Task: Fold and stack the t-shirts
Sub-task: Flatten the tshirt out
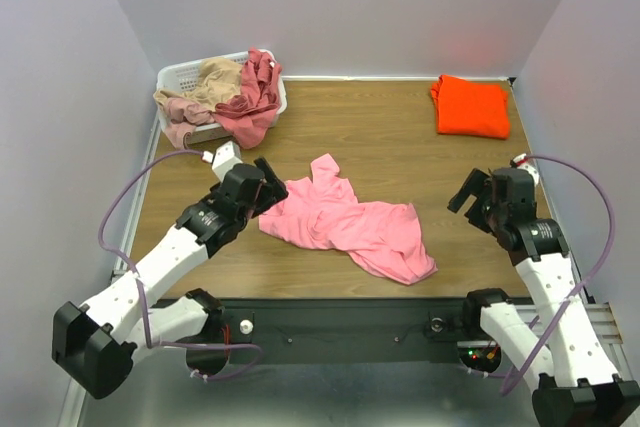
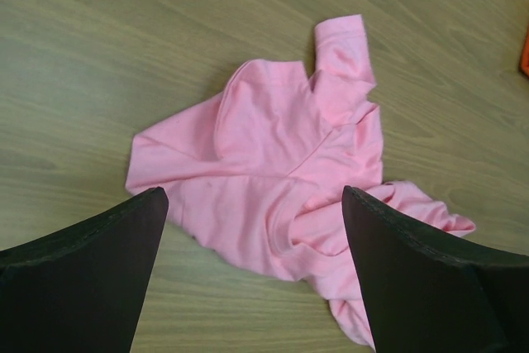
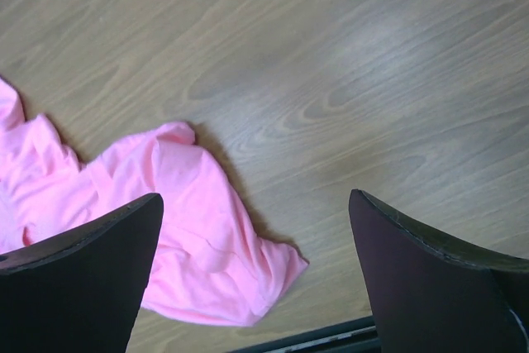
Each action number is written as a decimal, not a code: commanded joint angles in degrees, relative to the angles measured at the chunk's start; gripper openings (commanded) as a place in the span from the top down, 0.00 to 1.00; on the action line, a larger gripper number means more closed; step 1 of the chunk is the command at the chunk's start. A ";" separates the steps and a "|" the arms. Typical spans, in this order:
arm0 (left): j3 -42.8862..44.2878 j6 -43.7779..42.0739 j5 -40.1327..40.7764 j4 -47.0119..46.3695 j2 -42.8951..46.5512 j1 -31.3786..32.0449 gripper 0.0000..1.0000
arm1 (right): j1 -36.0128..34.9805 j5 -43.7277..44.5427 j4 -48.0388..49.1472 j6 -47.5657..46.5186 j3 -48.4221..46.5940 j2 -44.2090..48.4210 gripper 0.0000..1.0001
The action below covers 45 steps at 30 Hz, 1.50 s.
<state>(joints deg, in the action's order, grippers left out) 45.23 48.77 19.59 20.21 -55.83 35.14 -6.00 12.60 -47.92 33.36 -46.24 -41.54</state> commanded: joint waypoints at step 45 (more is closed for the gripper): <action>-20.88 -5.27 -12.39 -22.23 -9.84 -10.70 1.00 | -37.33 6.29 17.51 6.54 6.86 -29.30 0.28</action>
<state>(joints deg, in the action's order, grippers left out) 26.28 44.12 5.85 -2.26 -71.20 24.53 -42.72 15.46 -34.04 39.09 -36.77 -69.60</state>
